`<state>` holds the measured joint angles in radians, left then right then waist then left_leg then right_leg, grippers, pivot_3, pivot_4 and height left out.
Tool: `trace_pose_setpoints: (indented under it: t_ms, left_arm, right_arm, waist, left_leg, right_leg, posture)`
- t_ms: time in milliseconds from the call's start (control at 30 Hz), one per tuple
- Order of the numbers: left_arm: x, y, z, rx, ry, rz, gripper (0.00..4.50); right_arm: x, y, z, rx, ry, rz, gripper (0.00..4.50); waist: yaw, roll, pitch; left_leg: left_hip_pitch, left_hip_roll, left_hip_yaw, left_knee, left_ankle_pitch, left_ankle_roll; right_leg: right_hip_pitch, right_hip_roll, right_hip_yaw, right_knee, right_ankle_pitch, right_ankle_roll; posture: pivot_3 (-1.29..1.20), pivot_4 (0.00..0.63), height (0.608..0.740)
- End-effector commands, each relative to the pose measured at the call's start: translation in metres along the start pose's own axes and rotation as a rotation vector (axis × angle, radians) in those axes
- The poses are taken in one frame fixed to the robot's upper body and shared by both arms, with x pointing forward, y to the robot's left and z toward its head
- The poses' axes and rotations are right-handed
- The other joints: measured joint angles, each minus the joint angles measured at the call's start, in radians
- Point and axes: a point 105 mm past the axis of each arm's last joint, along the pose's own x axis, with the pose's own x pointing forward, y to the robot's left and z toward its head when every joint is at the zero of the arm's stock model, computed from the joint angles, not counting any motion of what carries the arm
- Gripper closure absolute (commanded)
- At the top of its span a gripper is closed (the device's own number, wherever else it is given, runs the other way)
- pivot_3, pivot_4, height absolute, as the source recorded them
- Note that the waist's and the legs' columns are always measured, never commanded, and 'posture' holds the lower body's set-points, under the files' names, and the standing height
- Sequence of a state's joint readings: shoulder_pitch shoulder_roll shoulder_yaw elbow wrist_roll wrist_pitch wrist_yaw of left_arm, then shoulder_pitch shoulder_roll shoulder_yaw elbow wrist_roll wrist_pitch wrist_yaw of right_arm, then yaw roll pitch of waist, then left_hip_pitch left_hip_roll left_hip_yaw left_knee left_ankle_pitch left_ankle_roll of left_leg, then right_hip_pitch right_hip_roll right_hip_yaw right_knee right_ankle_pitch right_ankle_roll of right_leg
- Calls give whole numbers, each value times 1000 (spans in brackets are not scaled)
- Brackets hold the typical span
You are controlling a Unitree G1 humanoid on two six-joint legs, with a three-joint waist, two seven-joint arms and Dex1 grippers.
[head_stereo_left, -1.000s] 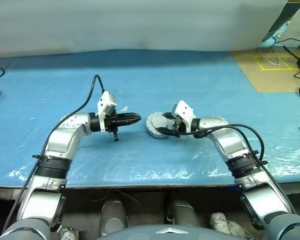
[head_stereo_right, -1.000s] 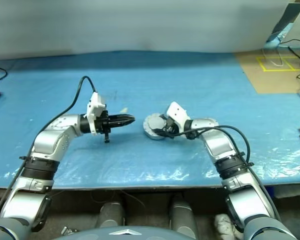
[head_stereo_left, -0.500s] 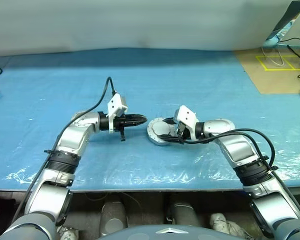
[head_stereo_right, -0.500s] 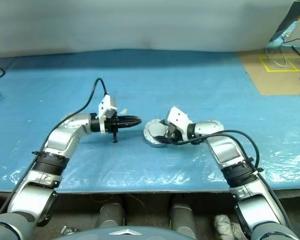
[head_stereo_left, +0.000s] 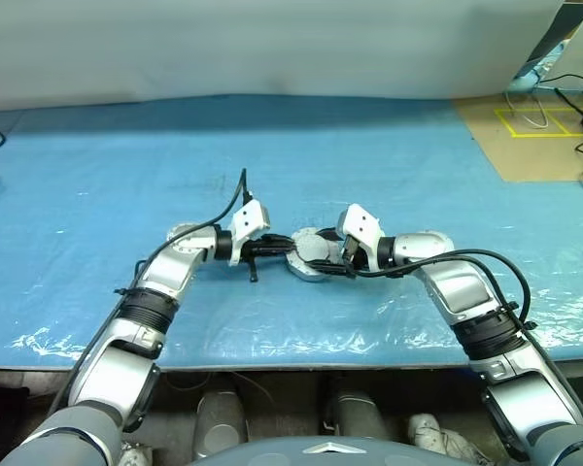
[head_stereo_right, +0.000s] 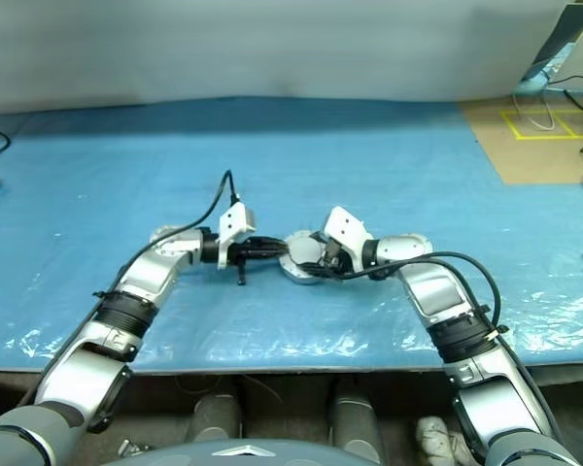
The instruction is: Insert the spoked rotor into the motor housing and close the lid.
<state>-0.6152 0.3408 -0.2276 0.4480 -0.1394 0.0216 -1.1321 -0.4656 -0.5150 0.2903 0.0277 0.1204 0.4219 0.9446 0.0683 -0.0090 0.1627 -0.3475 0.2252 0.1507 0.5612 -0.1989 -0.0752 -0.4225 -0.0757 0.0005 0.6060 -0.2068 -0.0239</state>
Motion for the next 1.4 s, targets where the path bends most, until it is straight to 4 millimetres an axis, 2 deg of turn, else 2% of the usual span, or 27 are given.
trace_pose_setpoints:
  t_ms: [33,300,500,867,1400]
  left_arm:
    - [3,0,-1,53,27,-10,4133]
    - [6,3,-8,57,52,6,4133]
    - [-2,4,-13,47,65,-5,4133]
    - [2,-2,-11,67,62,-47,4133]
    - [-1,2,-9,77,58,-38,4133]
  right_arm:
    - [3,12,-43,89,146,20,1533]
    - [2,9,-41,87,141,7,1533]
    - [-1,8,-42,88,145,1,1533]
    - [-1,6,-41,81,144,-8,1533]
    - [-3,6,-43,74,148,-15,1533]
  waist:
    - [0,0,-1]
    - [1,-1,-6]
    - [1,-1,-6]
    - [1,-1,-6]
    - [1,-1,-6]
  left_leg:
    - [0,0,0,0,0,0]
    - [1,-1,0,0,0,0]
    - [1,-1,0,0,0,0]
    - [0,-1,0,-1,0,0]
    - [0,-1,0,-3,0,0]
  right_leg:
    - [0,0,0,0,0,0]
    - [1,-1,0,0,0,0]
    - [1,-1,0,-1,0,0]
    - [1,-1,0,-1,0,0]
    - [1,-1,0,-3,0,1]
  posture:
    - [0,150,740]
    - [0,150,740]
    - [0,150,740]
    - [0,150,740]
    - [0,150,740]
